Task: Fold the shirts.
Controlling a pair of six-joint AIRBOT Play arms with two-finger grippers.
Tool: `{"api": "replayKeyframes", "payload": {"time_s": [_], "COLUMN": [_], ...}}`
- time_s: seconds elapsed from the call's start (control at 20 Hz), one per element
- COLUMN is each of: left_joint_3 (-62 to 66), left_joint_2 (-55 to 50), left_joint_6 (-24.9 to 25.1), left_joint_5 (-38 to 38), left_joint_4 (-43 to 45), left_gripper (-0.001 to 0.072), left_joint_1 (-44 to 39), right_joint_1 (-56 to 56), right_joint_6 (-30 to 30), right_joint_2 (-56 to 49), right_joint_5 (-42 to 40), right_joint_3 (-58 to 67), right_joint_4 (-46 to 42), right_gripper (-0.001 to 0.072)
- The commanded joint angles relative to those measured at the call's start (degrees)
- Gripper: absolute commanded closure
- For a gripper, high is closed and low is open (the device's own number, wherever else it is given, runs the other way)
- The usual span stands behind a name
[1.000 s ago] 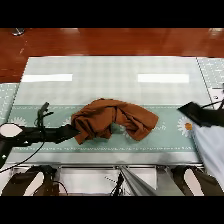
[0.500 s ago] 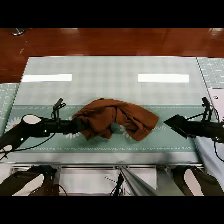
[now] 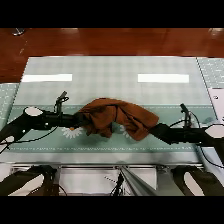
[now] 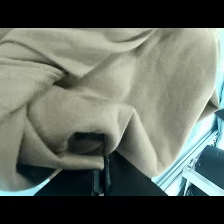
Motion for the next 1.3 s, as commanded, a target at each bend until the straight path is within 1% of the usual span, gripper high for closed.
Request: {"api": "replayKeyframes", "payload": {"time_s": [0.0,0.1,0.35,0.4,0.45,0.5,0.6,0.7,0.8,0.9,1.05,1.1,1.15,1.25], "left_joint_3": [0.3,0.3,0.3,0.3,0.3,0.4,3.3,10.6,21.4,34.5,54.2,59.5,64.4,71.3], "left_joint_2": [-0.2,-0.2,-0.2,-0.1,-0.1,0.4,2.9,7.7,12.9,16.3,18.8,19.7,20.9,23.9], "left_joint_6": [0.3,0.3,0.3,0.3,0.3,0.3,0.5,1.0,0.9,-1.3,-3.8,-3.8,-3.8,-4.8], "left_joint_5": [-0.6,-0.8,-0.7,-0.8,-1.1,-1.2,-4.2,-6.8,-4.4,-1.1,-2.4,-3.3,-4.5,-5.7], "left_joint_4": [0.0,0.0,0.0,-0.1,-0.3,-0.8,-2.3,-6.0,-10.8,-12.7,-12.6,-12.3,-11.5,-8.9], "left_gripper": [0.0690,0.0690,0.0690,0.0690,0.0690,0.0690,0.0690,0.0690,0.0690,0.0690,0.0690,0.0691,0.0691,0.0690], "left_joint_1": [-0.1,-0.1,-0.1,-0.1,0.0,0.0,1.7,5.7,10.7,15.8,22.7,24.8,27.2,31.7], "right_joint_1": [13.7,17.2,22.9,23.8,24.3,24.3,22.3,16.6,9.9,4.5,1.0,1.0,1.0,1.0], "right_joint_6": [7.7,8.1,5.8,5.5,4.1,2.0,1.4,3.2,4.5,5.3,4.2,3.5,2.6,1.8], "right_joint_2": [-1.3,-6.2,-20.2,-22.3,-24.2,-25.5,-25.7,-24.2,-22.9,-22.9,-22.3,-21.0,-18.2,-11.1], "right_joint_5": [-14.8,-17.5,-17.9,-18.1,-17.7,-16.8,-11.9,-5.2,-0.9,2.9,13.9,16.5,17.4,18.6], "right_joint_3": [-0.2,0.9,9.4,11.0,12.8,14.8,21.8,35.1,53.7,73.9,99.6,104.5,106.4,105.6], "right_joint_4": [1.0,1.4,1.6,1.5,1.3,0.9,-4.5,-11.4,-15.0,-15.6,-15.6,-15.6,-15.6,-16.9], "right_gripper": [0.0099,0.0099,0.0101,0.0242,0.0623,0.0689,0.0689,0.0690,0.0690,0.0690,0.0690,0.0690,0.0690,0.0690]}}
